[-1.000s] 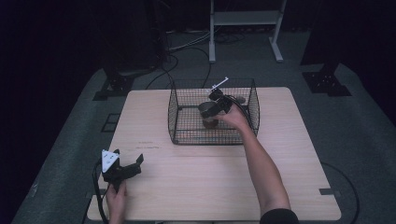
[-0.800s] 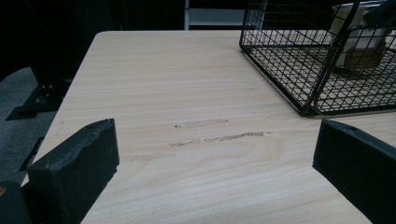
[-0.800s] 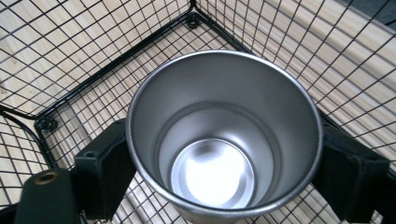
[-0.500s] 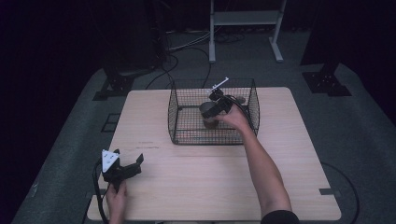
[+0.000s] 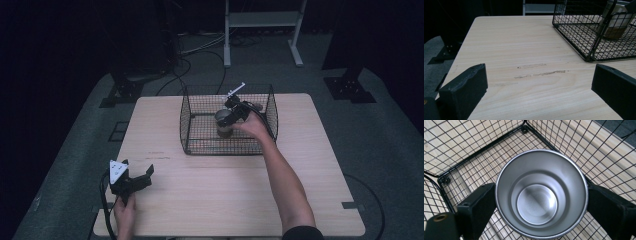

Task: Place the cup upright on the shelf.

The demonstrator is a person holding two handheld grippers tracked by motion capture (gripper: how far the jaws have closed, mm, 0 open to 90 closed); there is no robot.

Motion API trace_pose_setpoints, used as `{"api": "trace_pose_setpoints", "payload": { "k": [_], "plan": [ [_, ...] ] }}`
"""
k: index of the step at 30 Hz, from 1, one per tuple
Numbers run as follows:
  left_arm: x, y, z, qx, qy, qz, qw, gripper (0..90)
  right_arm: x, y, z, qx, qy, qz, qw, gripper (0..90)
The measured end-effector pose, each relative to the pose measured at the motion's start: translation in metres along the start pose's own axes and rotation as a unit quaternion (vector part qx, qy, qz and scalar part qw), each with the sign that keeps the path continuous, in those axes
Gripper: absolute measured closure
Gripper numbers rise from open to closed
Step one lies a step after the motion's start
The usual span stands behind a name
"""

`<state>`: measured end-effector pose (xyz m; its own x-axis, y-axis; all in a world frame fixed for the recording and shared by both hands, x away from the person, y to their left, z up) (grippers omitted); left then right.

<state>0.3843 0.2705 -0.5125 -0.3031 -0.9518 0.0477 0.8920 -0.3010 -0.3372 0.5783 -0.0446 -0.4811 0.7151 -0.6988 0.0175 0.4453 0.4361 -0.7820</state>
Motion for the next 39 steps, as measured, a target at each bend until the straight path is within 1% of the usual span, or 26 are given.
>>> {"api": "trace_pose_setpoints", "payload": {
  "k": [5,6,7,9,11,15,18,19,20,23,24,25,27,29,33,34,36,39],
  "plan": [
    [0.001,0.0,0.0,-0.001,-0.001,-0.001,1.0,0.0,0.001,-0.008,0.006,0.021,0.006,-0.001,0.9998,8.7],
    [0.001,0.0,0.0,-0.001,-0.001,-0.001,1.0,0.0,0.003,-0.01,0.007,0.025,0.01,-0.002,0.9996,8.5],
    [0.001,0.0,0.0,-0.001,-0.001,-0.001,1.0,0.0,0.004,-0.015,0.009,0.035,0.02,0.005,0.9992,8.5],
    [0.001,0.0,0.0,-0.001,0.0,-0.001,1.0,0.0,0.005,-0.017,0.01,0.039,0.023,0.005,0.999,8.5],
    [0.001,0.0,-0.001,-0.002,-0.001,-0.001,1.0,0.0,0.006,-0.023,0.012,0.048,0.027,0.005,0.9985,8.5],
    [0.001,-0.001,-0.001,-0.001,0.0,-0.001,1.0,0.0,0.007,-0.037,0.018,0.073,0.044,0.013,0.9963,8.5],
    [0.001,-0.001,-0.001,-0.002,-0.001,-0.002,1.0,0.0,0.006,-0.049,0.022,0.093,0.057,0.019,0.9939,8.5],
    [0.002,-0.001,-0.001,-0.001,-0.001,-0.002,1.0,0.0,0.006,-0.052,0.023,0.098,0.057,0.021,0.9933,8.5],
    [0.002,-0.001,-0.001,-0.001,-0.001,-0.002,1.0,0.0,0.005,-0.056,0.024,0.105,0.061,0.026,0.9923,8.5],
    [0.001,-0.001,-0.001,-0.002,0.0,-0.002,1.0,0.0,0.002,-0.062,0.026,0.116,0.057,0.027,0.9912,8.5],
    [0.001,-0.001,-0.001,-0.002,0.0,-0.002,1.0,0.0,0.001,-0.064,0.026,0.115,0.054,0.025,0.9916,8.6],
    [0.001,-0.001,-0.001,-0.002,0.0,-0.002,1.0,0.0,-0.003,-0.069,0.027,0.115,0.047,0.022,0.992,8.7],
    [0.001,-0.001,-0.001,-0.002,0.0,-0.003,1.0,0.0,-0.005,-0.07,0.027,0.118,0.047,0.025,0.9916,8.7],
    [0.002,-0.001,-0.001,-0.001,0.001,-0.003,1.0,0.0,-0.01,-0.075,0.027,0.128,0.047,0.03,0.9902,8.7],
    [0.002,-0.001,-0.001,-0.002,0.002,-0.003,1.0,0.0,-0.016,-0.083,0.022,0.131,0.044,0.033,0.9899,8.7],
    [0.002,-0.001,-0.001,-0.002,0.002,-0.003,1.0,0.0,-0.016,-0.085,0.02,0.131,0.045,0.033,0.9899,8.7],
    [0.002,-0.001,-0.001,-0.001,0.003,-0.003,1.0,0.0,-0.018,-0.09,0.017,0.134,0.051,0.038,0.9889,8.7],
    [0.002,-0.001,-0.001,-0.001,0.004,-0.003,1.0,0.0,-0.019,-0.097,0.01,0.137,0.049,0.039,0.9886,8.7]
  ]
}}
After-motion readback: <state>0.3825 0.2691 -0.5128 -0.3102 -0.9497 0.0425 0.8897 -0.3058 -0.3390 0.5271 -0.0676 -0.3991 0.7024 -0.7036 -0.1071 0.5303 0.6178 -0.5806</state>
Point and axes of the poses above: each handheld gripper's, and its own axes: y roughly forward along the jaws, z roughly out of its top, x roughly to its right, the point moved 9 cm from there along y, roughly forward along the jaws, and after that the axes turned 3 degrees about -z, right-handed, at the moved point
